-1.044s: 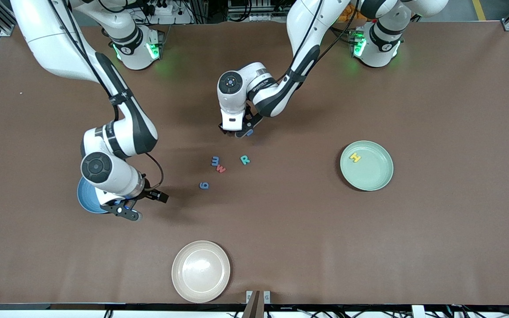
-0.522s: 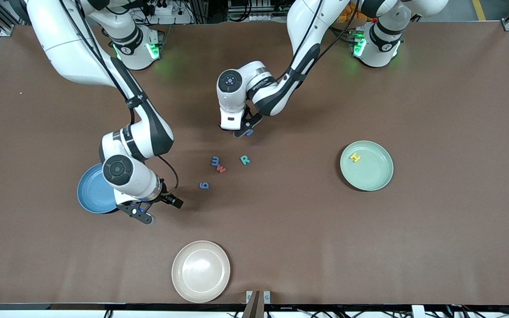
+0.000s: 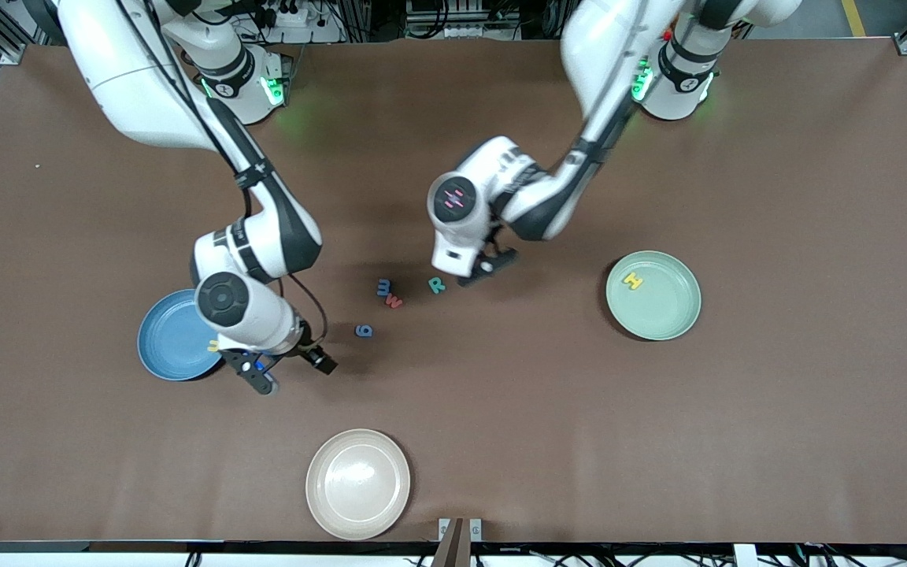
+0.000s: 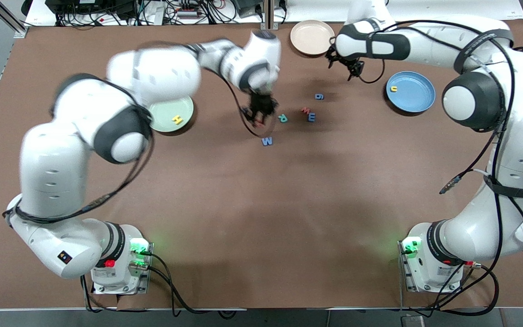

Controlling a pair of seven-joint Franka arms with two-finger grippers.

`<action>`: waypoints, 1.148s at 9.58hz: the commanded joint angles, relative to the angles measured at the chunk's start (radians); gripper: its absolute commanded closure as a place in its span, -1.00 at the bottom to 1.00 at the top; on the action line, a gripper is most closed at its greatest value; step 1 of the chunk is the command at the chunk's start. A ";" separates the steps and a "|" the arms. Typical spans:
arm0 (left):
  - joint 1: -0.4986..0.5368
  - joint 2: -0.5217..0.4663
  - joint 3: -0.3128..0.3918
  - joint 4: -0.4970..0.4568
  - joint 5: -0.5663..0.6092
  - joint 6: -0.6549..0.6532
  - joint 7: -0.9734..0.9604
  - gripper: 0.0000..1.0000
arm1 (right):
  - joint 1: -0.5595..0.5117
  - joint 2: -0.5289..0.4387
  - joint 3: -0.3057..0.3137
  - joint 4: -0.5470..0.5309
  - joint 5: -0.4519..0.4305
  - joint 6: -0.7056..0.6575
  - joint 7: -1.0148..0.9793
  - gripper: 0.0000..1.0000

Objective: Sort upper and lower case letters into plates
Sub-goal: 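Grasp the red Q with the left gripper and lift it, then drop the red Q into the green plate with the left gripper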

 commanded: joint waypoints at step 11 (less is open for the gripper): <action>0.489 -0.166 -0.007 -0.433 0.213 0.169 0.846 -1.00 | 0.183 0.036 -0.008 -0.046 -0.005 0.038 0.729 -1.00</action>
